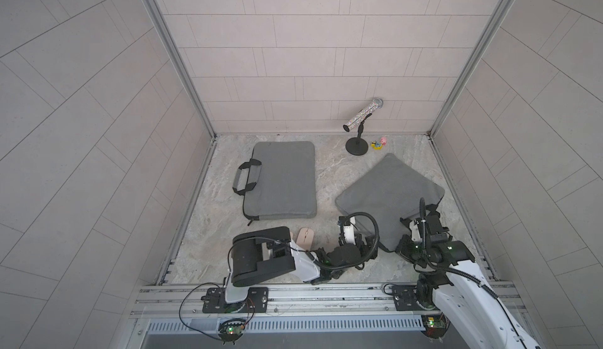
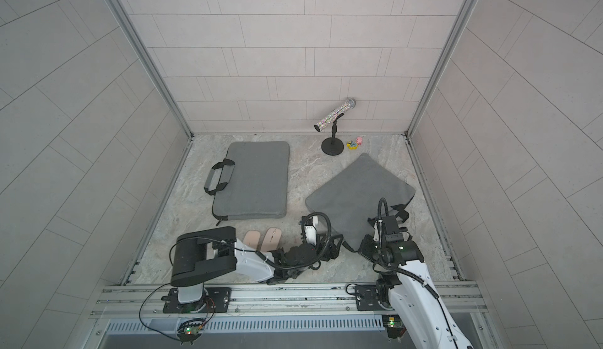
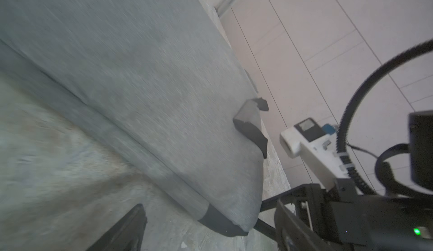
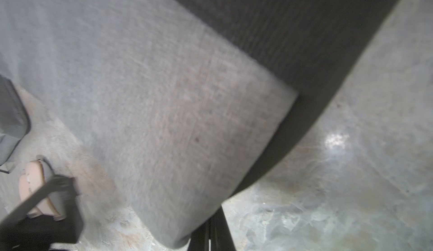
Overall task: Put the mouse into the laptop bag
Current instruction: Unzip the zipper on the zippered laptop bag.
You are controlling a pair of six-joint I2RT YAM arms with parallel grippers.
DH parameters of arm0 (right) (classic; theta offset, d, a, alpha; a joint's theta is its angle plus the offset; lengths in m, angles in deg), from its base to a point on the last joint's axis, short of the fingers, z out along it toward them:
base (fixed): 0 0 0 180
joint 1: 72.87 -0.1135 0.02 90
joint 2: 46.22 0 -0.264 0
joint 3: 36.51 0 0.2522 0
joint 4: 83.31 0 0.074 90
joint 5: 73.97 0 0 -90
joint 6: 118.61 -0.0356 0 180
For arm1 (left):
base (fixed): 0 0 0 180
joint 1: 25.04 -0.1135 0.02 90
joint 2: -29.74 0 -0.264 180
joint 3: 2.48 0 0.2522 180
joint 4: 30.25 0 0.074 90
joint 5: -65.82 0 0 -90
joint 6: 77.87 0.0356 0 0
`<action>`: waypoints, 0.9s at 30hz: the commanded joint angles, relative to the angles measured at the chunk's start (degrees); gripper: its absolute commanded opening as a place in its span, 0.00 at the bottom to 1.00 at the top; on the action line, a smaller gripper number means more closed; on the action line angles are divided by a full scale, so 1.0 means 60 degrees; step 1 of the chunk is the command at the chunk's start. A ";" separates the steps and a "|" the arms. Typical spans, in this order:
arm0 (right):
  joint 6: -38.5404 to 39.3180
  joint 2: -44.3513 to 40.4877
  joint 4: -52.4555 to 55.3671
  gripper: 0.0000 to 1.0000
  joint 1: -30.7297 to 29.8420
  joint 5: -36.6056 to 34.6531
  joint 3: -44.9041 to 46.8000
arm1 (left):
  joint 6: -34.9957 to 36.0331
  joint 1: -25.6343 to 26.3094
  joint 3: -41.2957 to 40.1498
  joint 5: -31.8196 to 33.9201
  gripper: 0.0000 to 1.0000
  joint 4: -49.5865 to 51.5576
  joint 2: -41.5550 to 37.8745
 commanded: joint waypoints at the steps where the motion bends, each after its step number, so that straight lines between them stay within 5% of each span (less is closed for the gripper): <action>1: 0.0378 -0.0192 -0.0315 0.00 -0.0027 -0.0031 -0.0221 | -0.0010 -0.0108 0.0630 -0.0154 0.81 -0.0266 0.0687; 3: 0.0452 -0.0351 -0.0266 0.00 -0.0027 0.0101 -0.0147 | 0.0075 -0.0125 0.1030 -0.0199 0.69 -0.0107 0.0918; 8: 0.0670 -0.0600 -0.0009 0.00 -0.0037 0.0682 -0.0028 | 0.0139 -0.0350 0.2160 -0.0402 0.19 0.0887 0.1481; 13: 0.0673 -0.1096 0.0473 0.00 -0.0057 0.1025 -0.0064 | 0.0190 -0.0346 0.2694 -0.0265 0.00 0.1308 0.1582; 21: 0.0843 -0.0918 0.0383 0.00 -0.0055 0.2231 -0.0013 | 0.0913 -0.0358 0.2292 -0.0184 0.06 0.0789 0.1328; 27: 0.0405 -0.0989 0.0474 0.00 -0.0057 0.1362 0.0240 | 0.1144 -0.0480 0.0686 -0.0249 0.39 -0.0800 0.0691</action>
